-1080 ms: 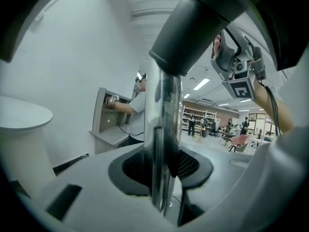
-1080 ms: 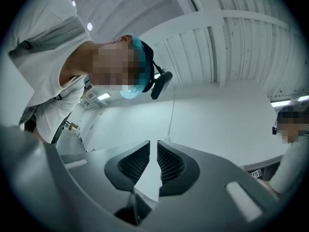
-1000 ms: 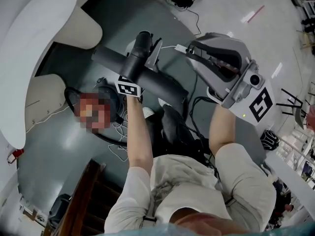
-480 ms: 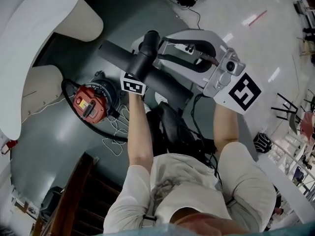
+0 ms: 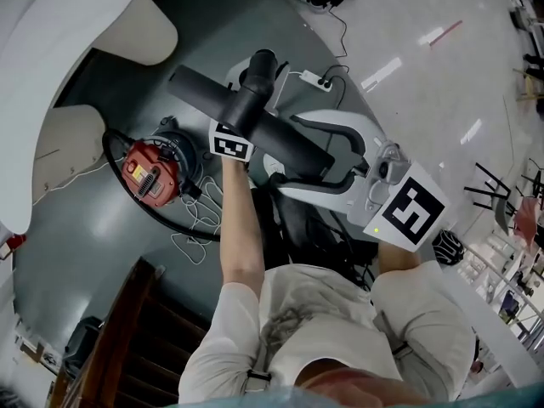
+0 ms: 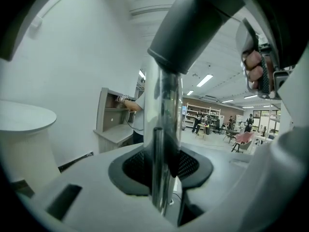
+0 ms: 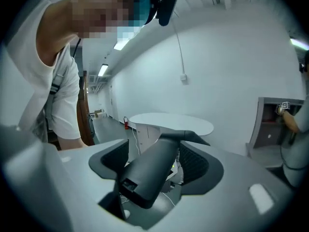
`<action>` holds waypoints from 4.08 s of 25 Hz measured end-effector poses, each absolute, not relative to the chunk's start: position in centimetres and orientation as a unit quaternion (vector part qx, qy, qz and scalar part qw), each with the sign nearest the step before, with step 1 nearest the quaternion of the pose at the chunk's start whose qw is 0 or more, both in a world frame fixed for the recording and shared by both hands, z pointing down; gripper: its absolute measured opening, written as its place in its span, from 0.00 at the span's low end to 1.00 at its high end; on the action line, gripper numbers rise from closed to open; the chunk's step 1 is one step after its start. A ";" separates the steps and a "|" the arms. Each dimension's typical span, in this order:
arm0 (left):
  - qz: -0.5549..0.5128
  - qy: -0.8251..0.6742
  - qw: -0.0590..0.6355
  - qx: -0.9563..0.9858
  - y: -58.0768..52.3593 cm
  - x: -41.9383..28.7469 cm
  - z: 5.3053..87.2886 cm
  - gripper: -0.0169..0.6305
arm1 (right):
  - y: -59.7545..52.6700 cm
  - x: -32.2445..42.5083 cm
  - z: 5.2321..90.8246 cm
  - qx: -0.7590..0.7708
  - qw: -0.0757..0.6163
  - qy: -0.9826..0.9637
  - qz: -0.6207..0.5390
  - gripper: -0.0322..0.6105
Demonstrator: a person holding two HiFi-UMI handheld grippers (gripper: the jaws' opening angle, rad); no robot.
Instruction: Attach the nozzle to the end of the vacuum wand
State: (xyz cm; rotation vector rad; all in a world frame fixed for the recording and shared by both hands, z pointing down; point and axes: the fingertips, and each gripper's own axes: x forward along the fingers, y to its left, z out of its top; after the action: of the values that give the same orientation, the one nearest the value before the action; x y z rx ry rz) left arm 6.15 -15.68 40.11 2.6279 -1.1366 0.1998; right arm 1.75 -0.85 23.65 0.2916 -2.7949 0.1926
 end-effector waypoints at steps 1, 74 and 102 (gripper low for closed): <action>0.069 -0.394 0.134 0.907 -15.6 6.3 40.1 0.22 | -0.6 1.8 24.1 0.109 0.177 -0.976 0.070 0.58; 0.077 -0.402 0.125 0.904 -13.5 7.0 39.6 0.22 | -1.3 5.2 23.7 0.206 0.097 -0.949 0.217 0.41; 0.056 -0.399 0.114 0.908 -10.9 8.1 38.3 0.27 | -2.1 8.6 21.7 0.180 -0.093 -0.867 0.456 0.41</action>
State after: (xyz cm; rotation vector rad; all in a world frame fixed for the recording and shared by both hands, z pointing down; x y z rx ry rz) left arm 8.07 -10.89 38.29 2.6631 -1.1687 0.1644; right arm 8.57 -2.06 21.71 0.6002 -2.8979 1.5240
